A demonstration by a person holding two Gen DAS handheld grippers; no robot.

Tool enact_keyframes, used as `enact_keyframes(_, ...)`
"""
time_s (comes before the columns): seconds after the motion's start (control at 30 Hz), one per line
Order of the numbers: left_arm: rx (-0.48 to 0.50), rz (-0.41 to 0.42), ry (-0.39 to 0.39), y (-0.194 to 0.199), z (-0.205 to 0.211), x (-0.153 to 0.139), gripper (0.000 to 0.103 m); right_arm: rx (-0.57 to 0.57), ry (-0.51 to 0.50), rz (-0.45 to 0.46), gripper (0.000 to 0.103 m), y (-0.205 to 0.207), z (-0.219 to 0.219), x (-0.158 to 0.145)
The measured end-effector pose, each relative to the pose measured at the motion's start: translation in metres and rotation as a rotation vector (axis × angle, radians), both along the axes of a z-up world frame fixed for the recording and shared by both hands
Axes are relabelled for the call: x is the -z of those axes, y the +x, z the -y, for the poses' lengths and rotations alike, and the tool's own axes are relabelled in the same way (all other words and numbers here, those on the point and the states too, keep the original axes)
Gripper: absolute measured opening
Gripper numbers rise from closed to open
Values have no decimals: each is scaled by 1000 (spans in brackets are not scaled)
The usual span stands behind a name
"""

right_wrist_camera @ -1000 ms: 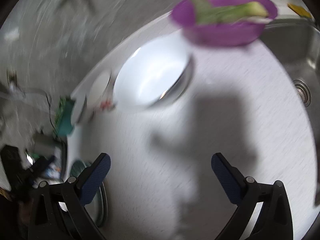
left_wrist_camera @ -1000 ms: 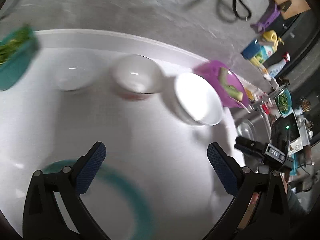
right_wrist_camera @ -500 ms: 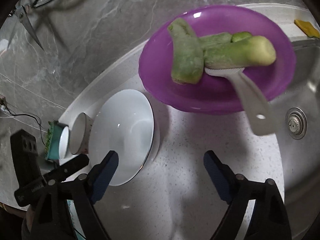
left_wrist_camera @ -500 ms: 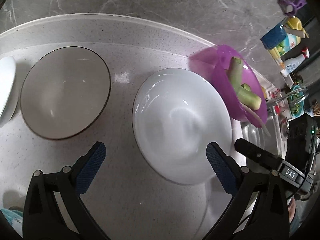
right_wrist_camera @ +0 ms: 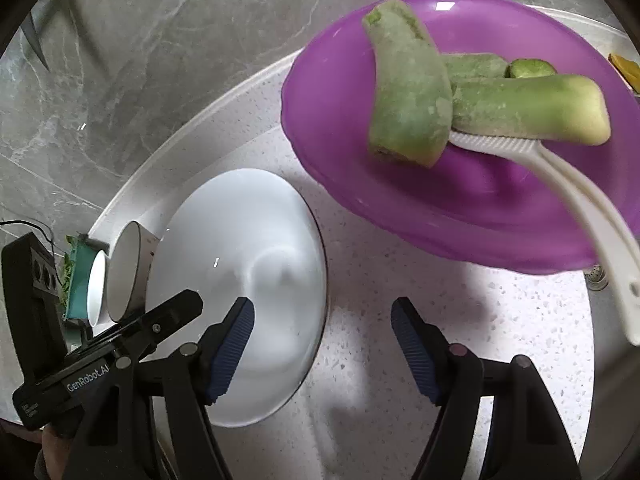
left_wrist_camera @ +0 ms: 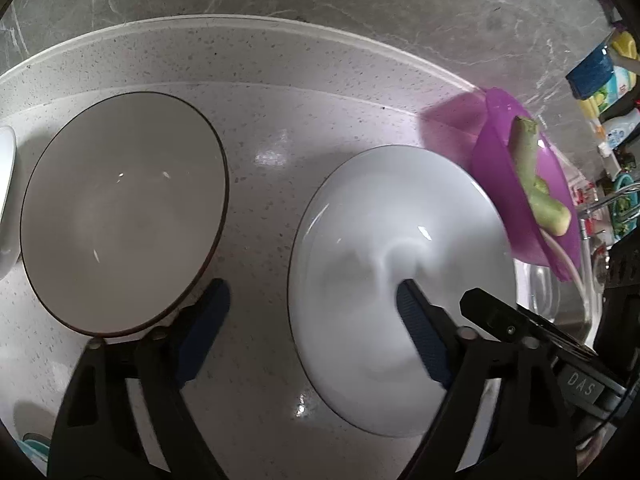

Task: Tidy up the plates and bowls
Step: 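Move both grippers down to the rim of the large white bowl, then close both grippers on the large white bowl rim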

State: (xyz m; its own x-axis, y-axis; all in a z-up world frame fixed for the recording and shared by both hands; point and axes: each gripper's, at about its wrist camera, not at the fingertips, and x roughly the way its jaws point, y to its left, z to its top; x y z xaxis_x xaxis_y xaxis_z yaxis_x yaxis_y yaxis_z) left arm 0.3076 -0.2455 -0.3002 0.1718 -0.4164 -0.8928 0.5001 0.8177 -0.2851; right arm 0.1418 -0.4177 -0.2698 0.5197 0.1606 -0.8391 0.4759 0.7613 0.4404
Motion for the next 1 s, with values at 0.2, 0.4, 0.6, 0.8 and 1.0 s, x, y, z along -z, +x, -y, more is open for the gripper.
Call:
enact_keyframes(0.2,24,-8,19,5,11,12,35,-6,-3,-30,57,10,0,10)
enact_keyframes(0.4,68,2,10,1,28,18,27,-38,-29,-46,19,16,-3,12)
enact_keyframes(0.6,80,22,26,3,27,18,19,-61,-65,-53,15,19,-9,9)
enact_keyframes(0.8,92,41,47,-1,26,16,19,-68,-78,-60,15,18,-10,8)
enact_keyframes(1.0,109,61,64,-8,25,10,19,-72,-81,-66,15,23,-22,9)
